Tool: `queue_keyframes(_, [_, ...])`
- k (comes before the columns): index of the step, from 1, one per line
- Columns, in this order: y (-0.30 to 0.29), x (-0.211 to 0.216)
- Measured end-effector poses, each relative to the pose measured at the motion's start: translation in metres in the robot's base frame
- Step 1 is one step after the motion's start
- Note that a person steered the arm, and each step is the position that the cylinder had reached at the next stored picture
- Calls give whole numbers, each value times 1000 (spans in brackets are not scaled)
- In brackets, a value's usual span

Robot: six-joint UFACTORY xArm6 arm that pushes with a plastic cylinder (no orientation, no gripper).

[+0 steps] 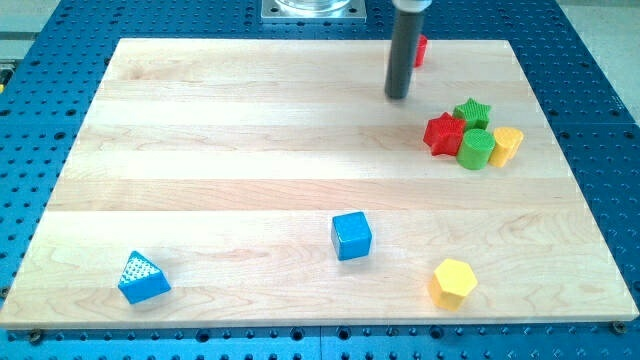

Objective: Slide the red circle to the left side of the green star

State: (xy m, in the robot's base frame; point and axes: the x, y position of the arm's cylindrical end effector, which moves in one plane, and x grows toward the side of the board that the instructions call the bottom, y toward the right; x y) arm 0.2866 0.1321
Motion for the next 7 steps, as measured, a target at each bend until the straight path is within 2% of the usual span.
queue_keyframes(1, [67,-53])
queue_keyframes(2, [109,-85])
queue_keyframes(4, [86,-95])
queue_keyframes(7, [18,-91])
